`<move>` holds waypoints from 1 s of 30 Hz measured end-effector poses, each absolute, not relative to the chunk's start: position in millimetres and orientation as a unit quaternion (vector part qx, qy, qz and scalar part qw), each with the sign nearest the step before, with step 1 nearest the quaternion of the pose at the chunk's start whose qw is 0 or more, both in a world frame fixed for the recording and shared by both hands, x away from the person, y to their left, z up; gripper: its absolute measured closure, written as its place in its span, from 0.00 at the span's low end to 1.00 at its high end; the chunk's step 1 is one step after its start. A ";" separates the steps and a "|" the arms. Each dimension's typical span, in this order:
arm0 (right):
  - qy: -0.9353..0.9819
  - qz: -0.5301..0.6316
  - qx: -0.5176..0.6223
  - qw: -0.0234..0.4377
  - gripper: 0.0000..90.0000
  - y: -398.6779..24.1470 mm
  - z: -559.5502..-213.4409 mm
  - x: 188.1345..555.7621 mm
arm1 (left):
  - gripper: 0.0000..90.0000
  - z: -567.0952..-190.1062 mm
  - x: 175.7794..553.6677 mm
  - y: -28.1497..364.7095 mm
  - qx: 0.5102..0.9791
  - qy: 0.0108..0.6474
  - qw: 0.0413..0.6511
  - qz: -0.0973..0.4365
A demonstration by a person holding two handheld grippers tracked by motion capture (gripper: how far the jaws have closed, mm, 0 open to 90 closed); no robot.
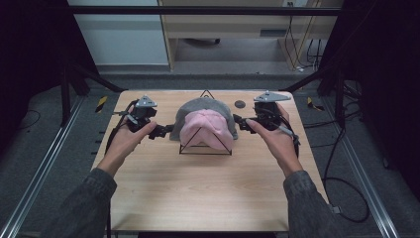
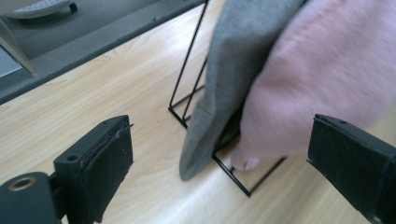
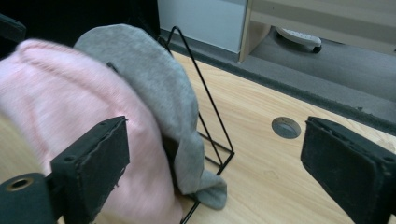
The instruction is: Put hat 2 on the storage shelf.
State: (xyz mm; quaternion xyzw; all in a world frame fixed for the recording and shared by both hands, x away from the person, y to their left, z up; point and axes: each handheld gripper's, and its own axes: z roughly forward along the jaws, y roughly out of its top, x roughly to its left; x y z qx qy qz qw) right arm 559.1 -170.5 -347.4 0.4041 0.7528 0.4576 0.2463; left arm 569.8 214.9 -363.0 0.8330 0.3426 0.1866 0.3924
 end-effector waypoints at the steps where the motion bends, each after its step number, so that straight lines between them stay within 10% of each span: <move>1: 0.752 0.460 0.403 0.246 0.08 -172.3 -347.7 555.0 | 0.07 -363.5 565.6 215.1 0.835 0.339 0.391 0.187; 30: 0.783 0.414 0.422 0.194 0.12 -205.5 -441.8 484.6 | 0.06 -448.6 492.3 217.4 0.876 0.310 0.344 0.136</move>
